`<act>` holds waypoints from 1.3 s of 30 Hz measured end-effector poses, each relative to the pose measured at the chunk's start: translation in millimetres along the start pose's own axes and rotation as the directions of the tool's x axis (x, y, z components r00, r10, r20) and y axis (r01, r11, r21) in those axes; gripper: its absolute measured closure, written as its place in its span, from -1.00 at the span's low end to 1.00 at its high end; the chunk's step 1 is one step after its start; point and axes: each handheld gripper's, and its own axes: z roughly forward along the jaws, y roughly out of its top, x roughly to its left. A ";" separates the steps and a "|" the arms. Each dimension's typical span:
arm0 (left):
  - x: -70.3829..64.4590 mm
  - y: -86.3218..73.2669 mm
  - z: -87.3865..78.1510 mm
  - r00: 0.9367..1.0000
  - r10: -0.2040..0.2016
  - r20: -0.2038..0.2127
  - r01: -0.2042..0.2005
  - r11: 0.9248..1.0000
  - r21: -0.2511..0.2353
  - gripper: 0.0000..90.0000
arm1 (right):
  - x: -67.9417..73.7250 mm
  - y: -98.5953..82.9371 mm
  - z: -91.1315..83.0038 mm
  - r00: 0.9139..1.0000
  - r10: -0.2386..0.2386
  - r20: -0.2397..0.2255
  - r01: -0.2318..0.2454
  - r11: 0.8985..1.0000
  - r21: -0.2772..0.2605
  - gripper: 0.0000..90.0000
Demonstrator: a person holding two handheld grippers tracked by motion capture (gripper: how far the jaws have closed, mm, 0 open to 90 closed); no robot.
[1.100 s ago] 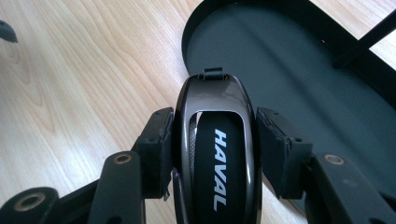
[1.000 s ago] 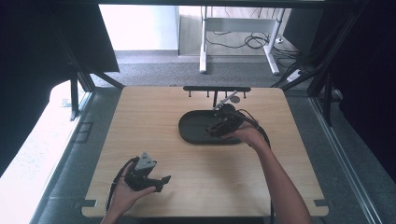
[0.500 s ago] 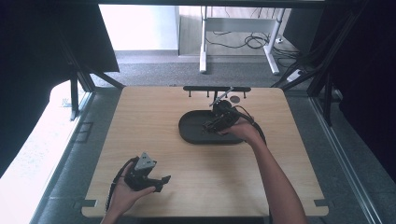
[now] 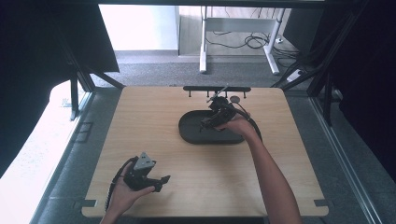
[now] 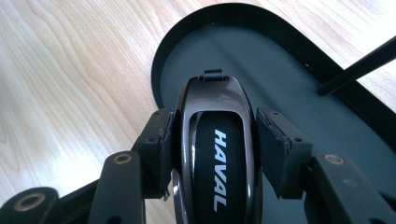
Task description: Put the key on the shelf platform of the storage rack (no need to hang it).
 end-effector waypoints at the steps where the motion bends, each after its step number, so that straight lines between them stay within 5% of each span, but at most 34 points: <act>1: 0.3 -0.1 -0.1 1.000 0.000 0.000 0.000 1.000 -0.001 -0.50 | 0.0 0.0 0.0 1.000 0.000 0.000 0.000 1.000 0.000 0.10; 21: 0.3 -0.7 2.1 1.000 -0.003 0.001 0.003 1.000 0.004 -0.50 | -22.1 -6.6 35.8 0.998 0.028 0.049 -0.030 0.999 0.045 0.10; 39: -1.5 -0.8 4.7 1.000 0.004 0.006 -0.004 1.000 0.015 -0.50 | -35.0 -22.4 50.9 0.995 -0.012 0.098 0.000 0.992 0.124 0.10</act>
